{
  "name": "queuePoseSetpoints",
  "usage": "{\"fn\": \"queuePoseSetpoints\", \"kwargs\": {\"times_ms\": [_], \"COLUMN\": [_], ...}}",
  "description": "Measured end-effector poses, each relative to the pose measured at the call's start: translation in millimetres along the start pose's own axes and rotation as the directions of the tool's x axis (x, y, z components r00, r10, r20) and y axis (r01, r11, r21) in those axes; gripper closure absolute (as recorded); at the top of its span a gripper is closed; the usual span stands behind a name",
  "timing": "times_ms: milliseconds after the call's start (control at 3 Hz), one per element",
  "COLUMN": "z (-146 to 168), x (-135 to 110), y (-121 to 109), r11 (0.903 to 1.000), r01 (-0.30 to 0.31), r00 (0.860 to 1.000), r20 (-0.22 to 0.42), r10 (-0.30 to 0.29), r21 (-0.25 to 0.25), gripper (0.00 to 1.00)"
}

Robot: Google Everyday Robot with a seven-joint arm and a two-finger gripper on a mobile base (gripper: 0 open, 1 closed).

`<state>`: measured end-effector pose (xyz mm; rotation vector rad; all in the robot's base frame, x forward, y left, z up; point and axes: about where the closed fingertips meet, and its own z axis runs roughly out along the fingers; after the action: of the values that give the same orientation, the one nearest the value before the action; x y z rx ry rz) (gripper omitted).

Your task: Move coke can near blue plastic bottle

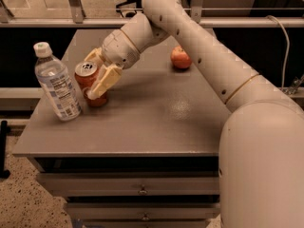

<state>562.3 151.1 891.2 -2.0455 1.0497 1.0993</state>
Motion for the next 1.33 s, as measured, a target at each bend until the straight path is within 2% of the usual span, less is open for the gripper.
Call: {"fn": "queuePoseSetpoints", "kwargs": {"times_ms": [333, 667, 1000, 1333], "z": [0.9, 0.2, -18.5, -62.4], "x": [-0.9, -0.8, 9.7, 35.4], "y": [2.9, 3.5, 0.3, -2.7], "r11": [1.0000, 1.0000, 0.9979, 0.9762], "r01": [0.001, 0.000, -0.029, -0.093], "r00": [1.000, 1.000, 1.000, 0.995], "r20": [-0.004, -0.005, -0.009, -0.012], "r10": [-0.001, 0.000, 0.029, 0.097], "r21": [-0.008, -0.007, 0.058, 0.196], "gripper": [0.00, 0.00, 0.00, 0.00]}}
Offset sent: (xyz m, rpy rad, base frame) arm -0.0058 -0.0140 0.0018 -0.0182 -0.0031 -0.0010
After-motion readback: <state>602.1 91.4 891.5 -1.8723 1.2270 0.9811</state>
